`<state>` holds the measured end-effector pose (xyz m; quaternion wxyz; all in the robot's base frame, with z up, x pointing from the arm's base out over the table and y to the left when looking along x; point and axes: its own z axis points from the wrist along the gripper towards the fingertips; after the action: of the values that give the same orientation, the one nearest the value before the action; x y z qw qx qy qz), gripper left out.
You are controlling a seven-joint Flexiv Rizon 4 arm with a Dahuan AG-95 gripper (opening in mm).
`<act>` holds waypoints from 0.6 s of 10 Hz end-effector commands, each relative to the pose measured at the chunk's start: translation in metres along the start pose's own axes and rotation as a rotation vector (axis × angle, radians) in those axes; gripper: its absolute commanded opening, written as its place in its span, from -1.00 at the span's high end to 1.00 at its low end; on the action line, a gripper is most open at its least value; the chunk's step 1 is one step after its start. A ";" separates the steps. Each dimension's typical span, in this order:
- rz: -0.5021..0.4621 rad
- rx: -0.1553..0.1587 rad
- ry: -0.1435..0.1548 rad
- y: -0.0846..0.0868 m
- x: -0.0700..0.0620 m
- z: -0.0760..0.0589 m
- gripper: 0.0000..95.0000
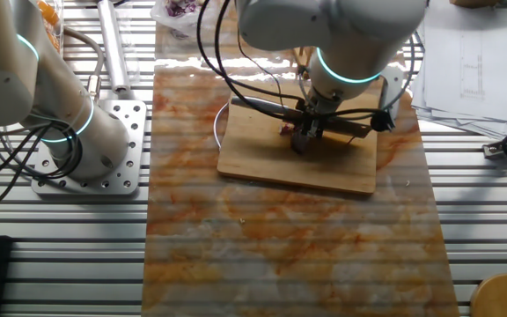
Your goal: Chop the onions
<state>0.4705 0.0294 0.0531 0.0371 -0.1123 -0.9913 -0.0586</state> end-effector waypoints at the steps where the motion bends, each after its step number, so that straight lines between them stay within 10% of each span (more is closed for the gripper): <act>1: -0.017 -0.005 0.006 -0.007 0.004 -0.007 1.00; 6: -0.014 -0.005 0.006 -0.010 0.002 -0.003 1.00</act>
<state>0.4673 0.0194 0.0545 0.0394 -0.1058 -0.9916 -0.0623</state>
